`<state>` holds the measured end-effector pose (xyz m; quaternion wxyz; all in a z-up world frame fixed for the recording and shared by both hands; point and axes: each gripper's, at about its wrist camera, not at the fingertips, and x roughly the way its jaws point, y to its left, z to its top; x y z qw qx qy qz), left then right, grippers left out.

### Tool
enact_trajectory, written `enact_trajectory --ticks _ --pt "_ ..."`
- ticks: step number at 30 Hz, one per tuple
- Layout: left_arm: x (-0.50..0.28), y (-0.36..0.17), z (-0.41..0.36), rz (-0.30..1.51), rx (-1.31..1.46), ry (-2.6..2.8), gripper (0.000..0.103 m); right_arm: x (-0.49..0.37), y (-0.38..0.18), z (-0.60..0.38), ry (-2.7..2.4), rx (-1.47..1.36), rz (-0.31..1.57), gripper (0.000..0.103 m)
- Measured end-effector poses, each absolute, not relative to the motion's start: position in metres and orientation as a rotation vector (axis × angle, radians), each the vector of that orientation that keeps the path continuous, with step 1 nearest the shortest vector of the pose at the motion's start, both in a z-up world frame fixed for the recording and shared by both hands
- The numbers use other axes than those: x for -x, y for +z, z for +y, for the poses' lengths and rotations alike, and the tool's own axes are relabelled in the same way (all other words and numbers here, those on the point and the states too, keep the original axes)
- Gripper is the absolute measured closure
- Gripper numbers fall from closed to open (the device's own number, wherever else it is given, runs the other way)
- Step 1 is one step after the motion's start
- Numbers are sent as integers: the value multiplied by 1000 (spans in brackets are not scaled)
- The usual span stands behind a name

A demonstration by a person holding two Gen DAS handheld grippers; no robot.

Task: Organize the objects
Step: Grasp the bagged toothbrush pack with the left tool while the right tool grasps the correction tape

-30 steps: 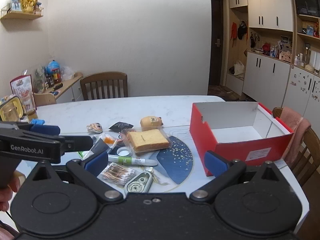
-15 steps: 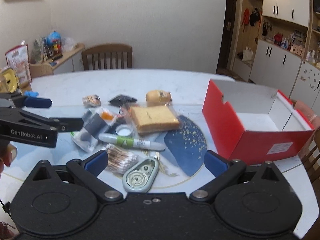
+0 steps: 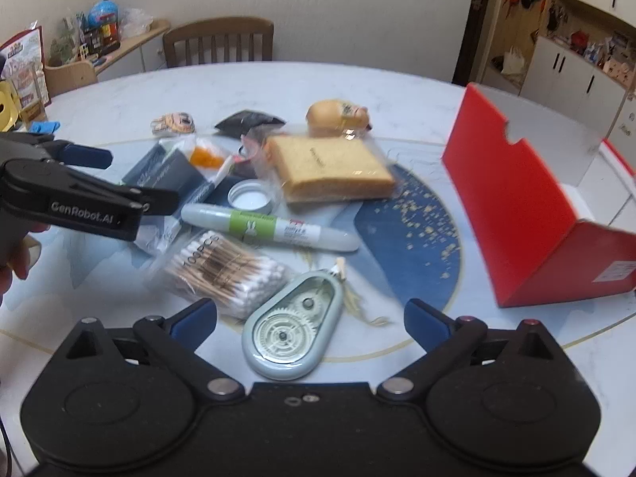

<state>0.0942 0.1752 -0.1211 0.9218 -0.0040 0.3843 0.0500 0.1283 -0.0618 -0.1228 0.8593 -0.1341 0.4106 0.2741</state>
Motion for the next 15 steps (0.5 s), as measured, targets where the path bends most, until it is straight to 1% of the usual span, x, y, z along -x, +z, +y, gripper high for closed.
enact_trajectory --ticks 2,4,7,9,11,12,13,14,15 --pt "-98 -125 176 799 4 99 0 -131 -128 -58 574 285 877 3" --pt "-101 -130 178 814 14 92 1 -134 -133 -56 577 281 902 8" --pt "-104 -135 179 827 23 81 1 -140 -140 -56 573 274 929 11" --pt "-105 -137 179 835 29 70 1 -142 -143 -55 574 275 943 15" --pt "-106 -139 179 832 27 63 1 -144 -145 -54 575 272 952 16" --pt "-107 -139 179 830 26 58 2 -144 -146 -54 579 272 957 16" --pt "-107 -140 180 832 30 52 6 -145 -147 -53 580 273 961 16" --pt "-108 -140 180 837 35 50 8 -145 -149 -53 580 274 967 18" --pt "-108 -140 181 840 42 49 13 -145 -149 -52 583 277 962 18"
